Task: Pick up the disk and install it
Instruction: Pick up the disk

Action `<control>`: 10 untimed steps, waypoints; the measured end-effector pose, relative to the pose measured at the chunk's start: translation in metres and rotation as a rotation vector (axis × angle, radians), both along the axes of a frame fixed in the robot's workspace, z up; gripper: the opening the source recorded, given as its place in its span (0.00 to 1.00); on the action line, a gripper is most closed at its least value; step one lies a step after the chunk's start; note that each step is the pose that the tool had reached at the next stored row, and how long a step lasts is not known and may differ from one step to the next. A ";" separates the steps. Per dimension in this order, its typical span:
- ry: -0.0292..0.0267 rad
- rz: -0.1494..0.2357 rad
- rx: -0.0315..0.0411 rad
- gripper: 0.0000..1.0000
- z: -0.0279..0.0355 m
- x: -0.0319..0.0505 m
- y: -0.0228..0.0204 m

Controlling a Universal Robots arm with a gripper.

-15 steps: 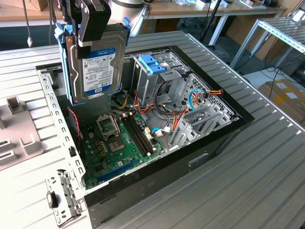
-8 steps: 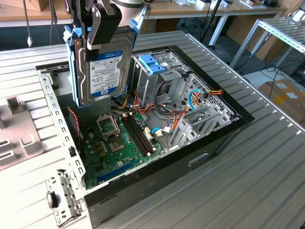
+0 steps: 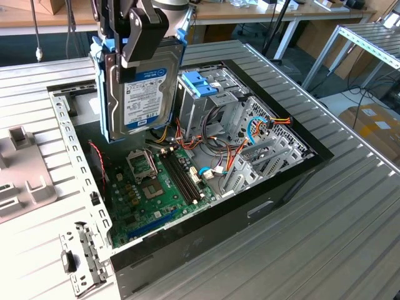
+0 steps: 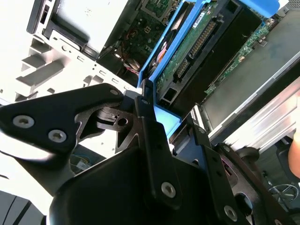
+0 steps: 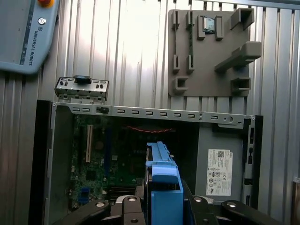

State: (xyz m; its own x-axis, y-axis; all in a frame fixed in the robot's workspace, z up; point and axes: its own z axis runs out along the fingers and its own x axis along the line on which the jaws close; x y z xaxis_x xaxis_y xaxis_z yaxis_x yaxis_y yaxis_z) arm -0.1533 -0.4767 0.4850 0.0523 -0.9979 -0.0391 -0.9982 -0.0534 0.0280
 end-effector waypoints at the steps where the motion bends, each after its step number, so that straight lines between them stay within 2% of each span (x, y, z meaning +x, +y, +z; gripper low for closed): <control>1: 0.0000 0.000 -0.0001 0.37 0.0000 0.0008 -0.0008; 10: 0.0000 0.000 0.0000 0.37 -0.0005 0.0071 -0.0072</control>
